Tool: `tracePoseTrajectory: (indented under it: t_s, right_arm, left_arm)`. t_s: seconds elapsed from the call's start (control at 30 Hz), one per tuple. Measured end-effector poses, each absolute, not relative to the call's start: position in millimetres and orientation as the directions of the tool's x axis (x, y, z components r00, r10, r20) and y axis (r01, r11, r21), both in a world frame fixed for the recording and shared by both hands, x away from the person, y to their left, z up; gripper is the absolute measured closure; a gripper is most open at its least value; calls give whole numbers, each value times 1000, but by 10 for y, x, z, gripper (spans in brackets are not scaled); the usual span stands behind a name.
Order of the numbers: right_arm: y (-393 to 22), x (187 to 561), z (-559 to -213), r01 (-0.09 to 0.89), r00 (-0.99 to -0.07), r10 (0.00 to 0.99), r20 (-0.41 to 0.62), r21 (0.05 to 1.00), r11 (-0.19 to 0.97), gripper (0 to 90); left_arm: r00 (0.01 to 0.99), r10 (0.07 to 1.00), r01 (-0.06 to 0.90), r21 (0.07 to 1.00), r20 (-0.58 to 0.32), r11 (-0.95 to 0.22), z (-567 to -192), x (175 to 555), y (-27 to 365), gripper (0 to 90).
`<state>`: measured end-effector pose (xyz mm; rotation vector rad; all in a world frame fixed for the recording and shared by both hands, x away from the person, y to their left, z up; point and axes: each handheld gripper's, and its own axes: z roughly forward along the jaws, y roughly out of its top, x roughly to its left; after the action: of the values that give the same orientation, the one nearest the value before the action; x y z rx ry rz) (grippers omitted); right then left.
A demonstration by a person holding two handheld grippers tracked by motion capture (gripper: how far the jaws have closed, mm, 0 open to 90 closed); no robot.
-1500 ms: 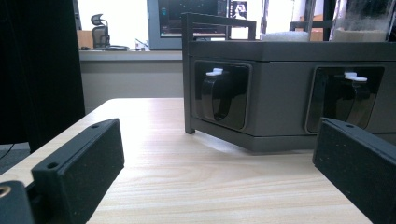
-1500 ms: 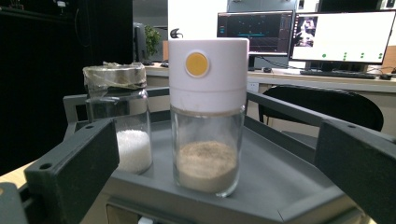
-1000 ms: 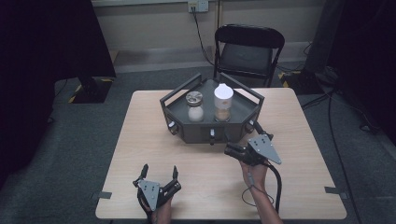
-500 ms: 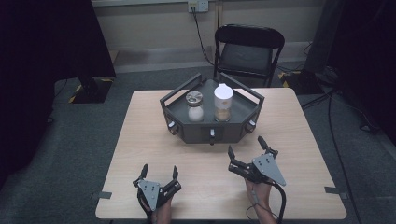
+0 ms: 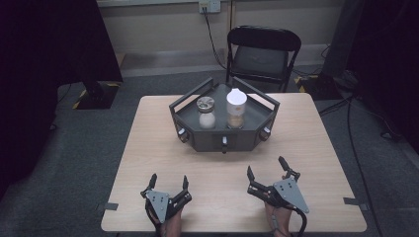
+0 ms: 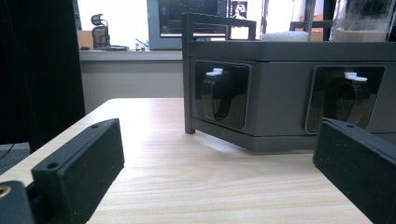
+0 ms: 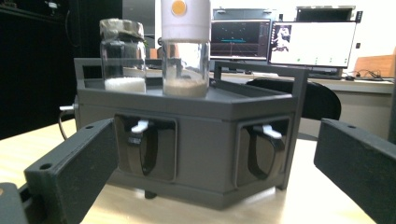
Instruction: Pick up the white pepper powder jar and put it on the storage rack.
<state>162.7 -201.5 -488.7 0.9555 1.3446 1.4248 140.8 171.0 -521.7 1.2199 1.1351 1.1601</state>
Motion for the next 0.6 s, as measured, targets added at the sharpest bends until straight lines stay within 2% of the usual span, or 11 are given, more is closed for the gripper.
tracePoseTrajectory:
  t_s: [0.6]
  right_arm:
    - [-2013, 1527, -5062, -41, -233, 971, -53, 998, 44, 0]
  left_arm:
    - [77, 997, -27, 1000, -5, 7, -5216, 1408, 1709, 14]
